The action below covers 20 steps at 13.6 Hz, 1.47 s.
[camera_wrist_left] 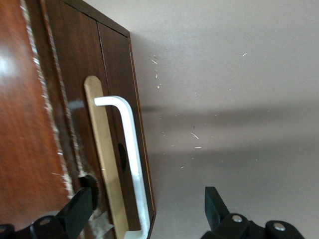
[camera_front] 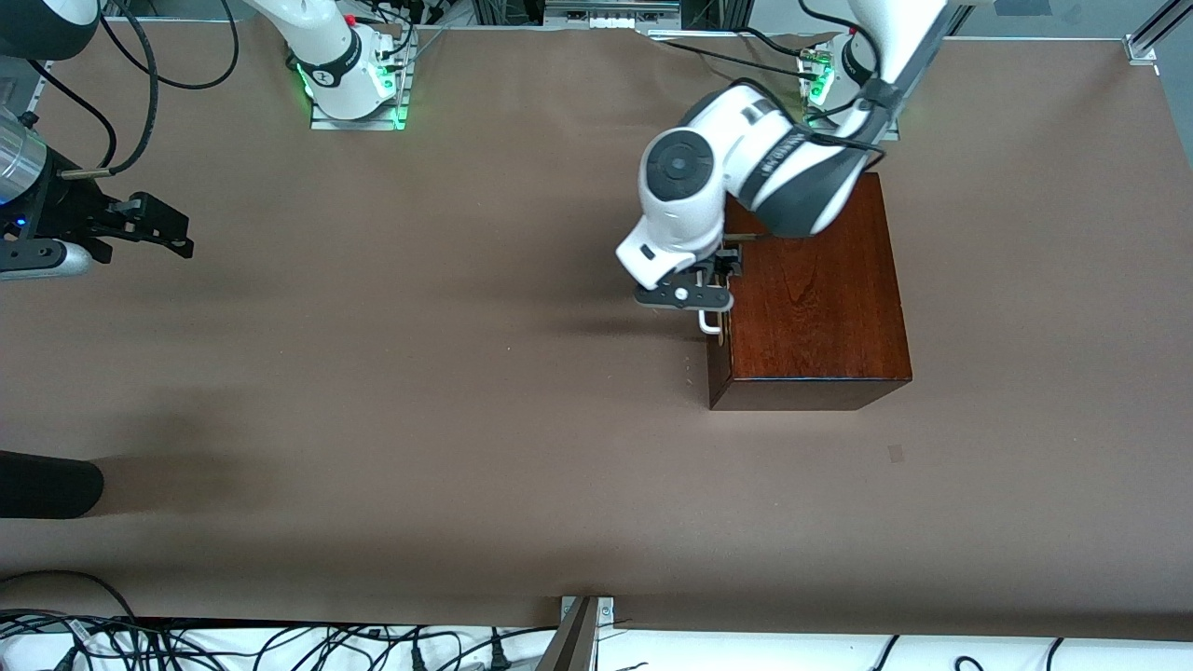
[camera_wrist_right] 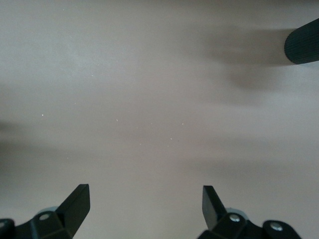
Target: Open drawer, take yellow block, close drawer
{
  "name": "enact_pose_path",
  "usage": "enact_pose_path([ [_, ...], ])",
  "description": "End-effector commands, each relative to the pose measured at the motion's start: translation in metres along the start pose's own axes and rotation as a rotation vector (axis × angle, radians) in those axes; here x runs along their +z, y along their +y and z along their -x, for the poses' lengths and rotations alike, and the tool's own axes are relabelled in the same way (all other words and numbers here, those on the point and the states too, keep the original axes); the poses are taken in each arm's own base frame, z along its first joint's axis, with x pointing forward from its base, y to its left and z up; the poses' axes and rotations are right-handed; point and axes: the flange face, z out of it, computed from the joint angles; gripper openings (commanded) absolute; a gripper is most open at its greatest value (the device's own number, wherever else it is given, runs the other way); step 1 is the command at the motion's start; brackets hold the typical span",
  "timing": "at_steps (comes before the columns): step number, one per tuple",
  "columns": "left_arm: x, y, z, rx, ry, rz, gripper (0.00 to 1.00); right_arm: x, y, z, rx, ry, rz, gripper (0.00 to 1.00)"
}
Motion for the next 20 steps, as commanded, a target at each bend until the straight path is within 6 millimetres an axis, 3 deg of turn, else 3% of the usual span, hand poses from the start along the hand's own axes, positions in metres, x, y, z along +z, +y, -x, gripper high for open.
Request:
enact_pose_path([
  [1, 0.019, 0.011, 0.005, -0.003, 0.027, -0.061, 1.0, -0.004, 0.001, 0.001, 0.01, -0.004, 0.011, 1.0],
  [6, 0.049, 0.019, 0.013, -0.012, 0.044, -0.033, 1.0, -0.002, 0.005, 0.003, 0.019, -0.018, 0.01, 1.0],
  [13, 0.075, 0.026, 0.005, -0.036, 0.072, -0.025, 1.0, -0.002, 0.005, 0.003, 0.019, -0.018, 0.01, 1.0],
  [20, 0.08, 0.041, -0.002, -0.038, 0.122, 0.048, 1.0, -0.002, 0.005, 0.003, 0.019, -0.018, 0.01, 1.0],
])
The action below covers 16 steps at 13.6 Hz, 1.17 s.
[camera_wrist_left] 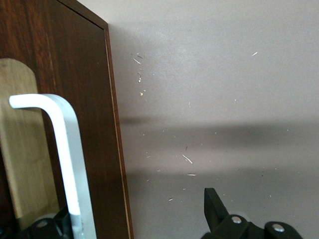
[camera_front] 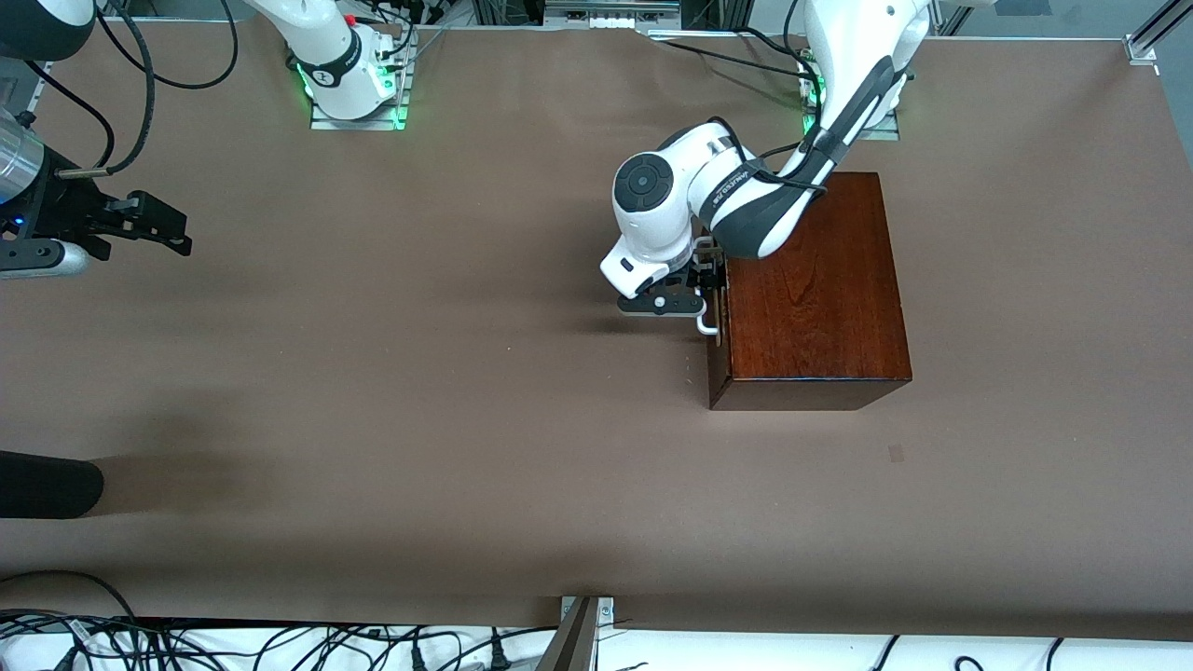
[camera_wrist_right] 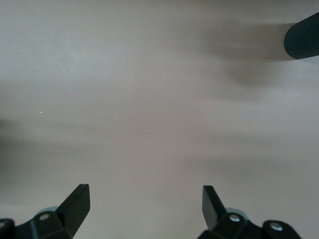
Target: Open drawer, take yellow block, close drawer
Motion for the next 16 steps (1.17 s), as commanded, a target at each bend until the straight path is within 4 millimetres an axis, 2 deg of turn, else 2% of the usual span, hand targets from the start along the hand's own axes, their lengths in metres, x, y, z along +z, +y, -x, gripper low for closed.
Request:
enact_pose_path([
  [1, 0.006, 0.018, -0.004, -0.008, 0.057, 0.07, 1.0, -0.003, 0.001, 0.001, 0.012, -0.004, 0.011, 1.0],
  [5, 0.006, 0.05, 0.012, -0.049, 0.073, 0.103, 1.0, -0.003, 0.002, 0.001, 0.014, -0.004, 0.011, 1.0],
  [8, -0.002, 0.056, 0.007, -0.072, 0.084, 0.122, 1.0, -0.002, 0.002, 0.001, 0.014, -0.006, 0.011, 1.0],
  [11, -0.007, 0.078, 0.008, -0.093, 0.086, 0.152, 1.0, -0.002, 0.001, 0.001, 0.012, -0.006, 0.011, 1.0],
  [16, -0.017, 0.083, 0.002, -0.123, 0.094, 0.175, 1.0, -0.002, 0.003, 0.001, 0.015, -0.006, 0.011, 1.0],
])
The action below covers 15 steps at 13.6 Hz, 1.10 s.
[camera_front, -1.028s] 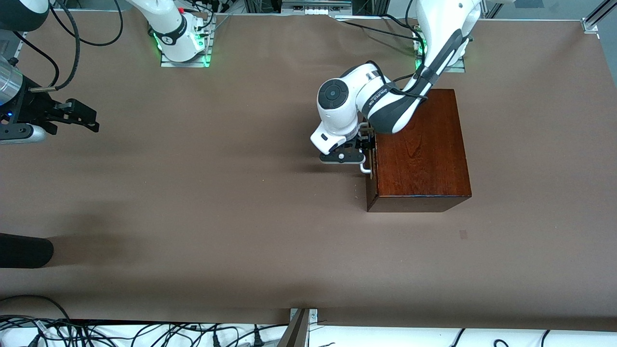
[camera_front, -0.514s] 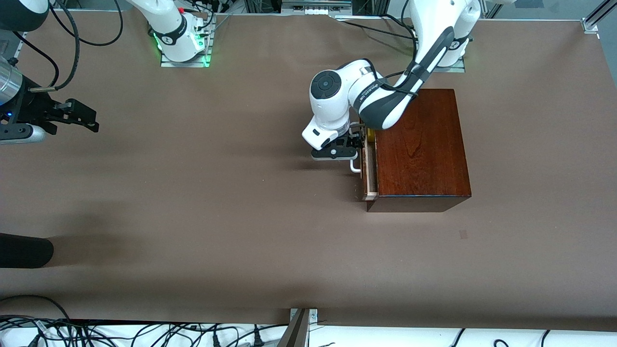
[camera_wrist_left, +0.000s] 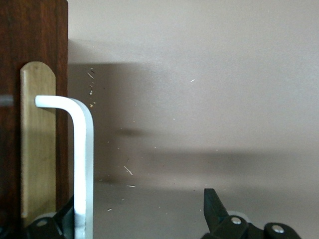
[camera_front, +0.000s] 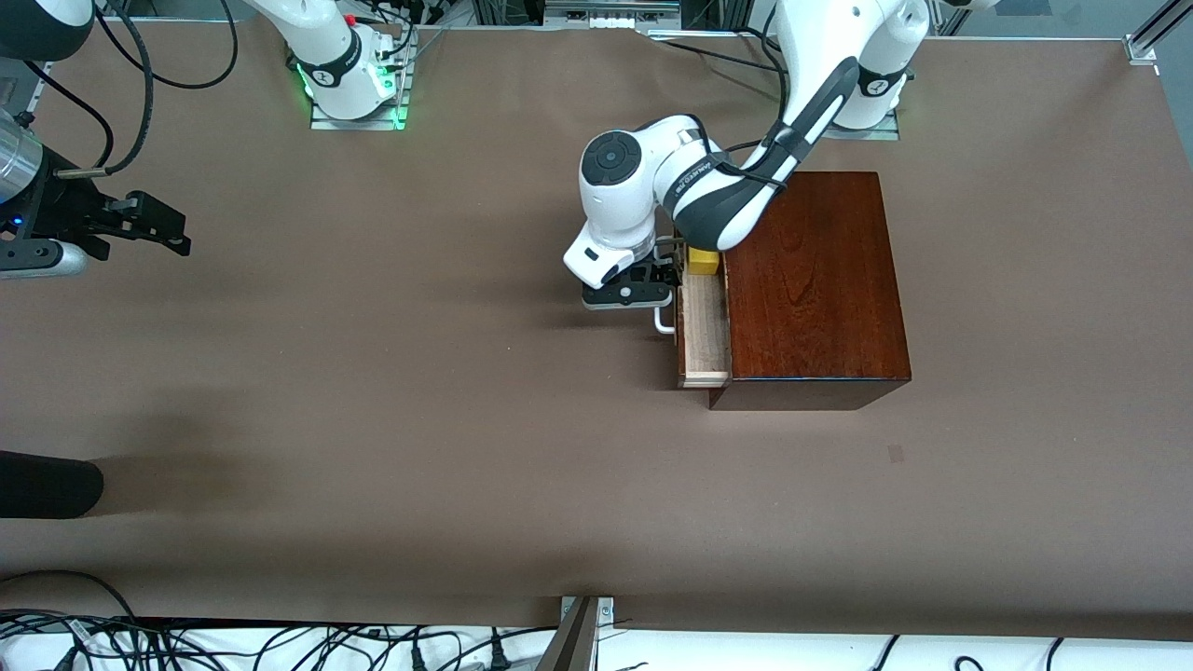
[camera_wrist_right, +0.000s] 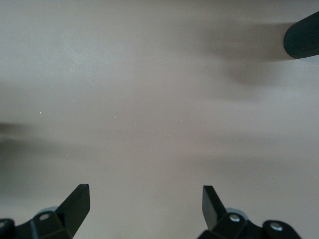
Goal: Open drawer, take yellow block, close drawer
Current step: 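Pull the handle with the left gripper to slide the drawer out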
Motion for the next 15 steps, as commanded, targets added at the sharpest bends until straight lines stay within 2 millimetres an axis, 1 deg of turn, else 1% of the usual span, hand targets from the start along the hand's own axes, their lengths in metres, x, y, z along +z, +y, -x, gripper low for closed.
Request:
enact_pose_path([
  [1, -0.001, 0.029, -0.002, -0.032, 0.001, 0.083, 1.0, -0.003, 0.002, 0.001, 0.013, -0.005, 0.011, 1.0],
  [2, -0.002, 0.029, -0.004, -0.034, 0.003, 0.085, 1.0, -0.003, 0.002, 0.001, 0.013, -0.005, 0.011, 1.0],
  [4, -0.012, 0.03, -0.007, -0.04, 0.013, 0.094, 1.0, -0.003, 0.002, 0.001, 0.013, -0.005, 0.011, 1.0],
  [6, -0.02, 0.025, -0.012, -0.043, 0.019, 0.091, 1.0, -0.003, 0.002, 0.001, 0.013, -0.005, 0.009, 1.0],
  [9, -0.051, 0.013, -0.017, -0.045, 0.001, 0.004, 1.0, -0.003, 0.002, 0.001, 0.013, -0.005, 0.009, 1.0],
  [10, -0.066, 0.011, -0.02, -0.054, -0.013, -0.031, 1.0, -0.003, 0.002, 0.001, 0.013, -0.005, 0.009, 1.0],
  [11, -0.08, 0.005, -0.024, -0.065, -0.032, -0.073, 1.0, -0.003, 0.002, 0.001, 0.013, -0.005, 0.009, 1.0],
  [12, -0.098, -0.002, -0.028, -0.063, -0.047, -0.104, 1.0, -0.003, 0.002, 0.001, 0.013, -0.005, 0.009, 1.0],
  [13, -0.119, -0.012, -0.033, -0.031, -0.054, -0.127, 1.0, -0.003, 0.002, 0.001, 0.011, -0.005, 0.009, 1.0],
  [14, -0.138, -0.027, -0.039, 0.012, -0.059, -0.145, 1.0, -0.003, 0.002, 0.001, 0.013, -0.005, 0.009, 1.0],
  [15, -0.161, -0.046, -0.046, 0.049, -0.055, -0.15, 1.0, -0.003, 0.002, 0.001, 0.011, -0.005, 0.009, 1.0],
])
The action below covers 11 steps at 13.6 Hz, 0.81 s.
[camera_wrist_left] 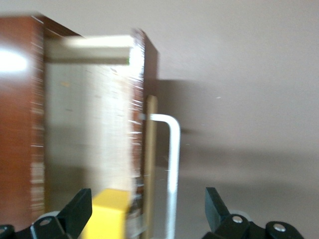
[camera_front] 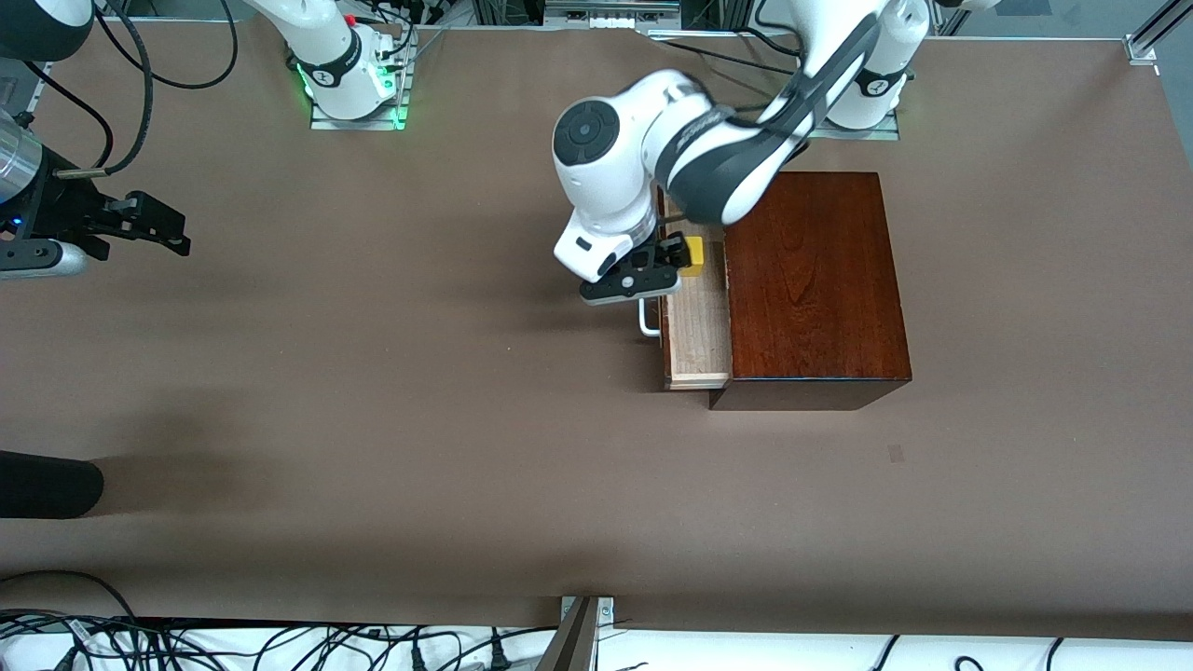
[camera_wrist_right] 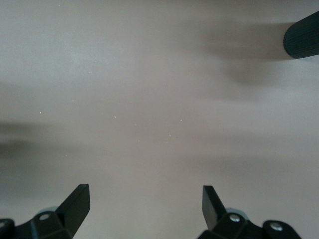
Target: Open drawer, take yellow block, close drawer
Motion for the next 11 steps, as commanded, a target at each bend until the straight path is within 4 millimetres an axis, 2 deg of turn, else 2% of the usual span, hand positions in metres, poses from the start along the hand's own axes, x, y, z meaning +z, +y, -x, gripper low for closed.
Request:
enact_pose_path([
  [1, -0.054, -0.061, -0.021, 0.099, 0.001, -0.012, 1.0, -0.003, 0.002, 0.001, 0.007, -0.005, 0.011, 1.0],
  [2, -0.068, -0.086, -0.028, 0.148, 0.002, -0.021, 1.0, -0.003, 0.002, 0.001, 0.007, -0.004, 0.012, 1.0],
  [4, -0.082, -0.129, -0.045, 0.238, -0.003, -0.03, 1.0, -0.005, -0.002, 0.001, -0.008, -0.002, 0.012, 1.0],
  [7, -0.085, -0.198, -0.076, 0.368, -0.034, -0.039, 1.0, -0.008, -0.018, 0.001, -0.026, 0.004, -0.002, 1.0],
  [9, -0.084, -0.257, -0.103, 0.411, -0.06, 0.027, 1.0, -0.001, -0.046, -0.002, -0.088, -0.007, -0.008, 1.0],
  [11, -0.08, -0.328, -0.123, 0.42, -0.087, 0.134, 1.0, 0.027, -0.063, -0.012, -0.132, -0.064, -0.002, 1.0],
])
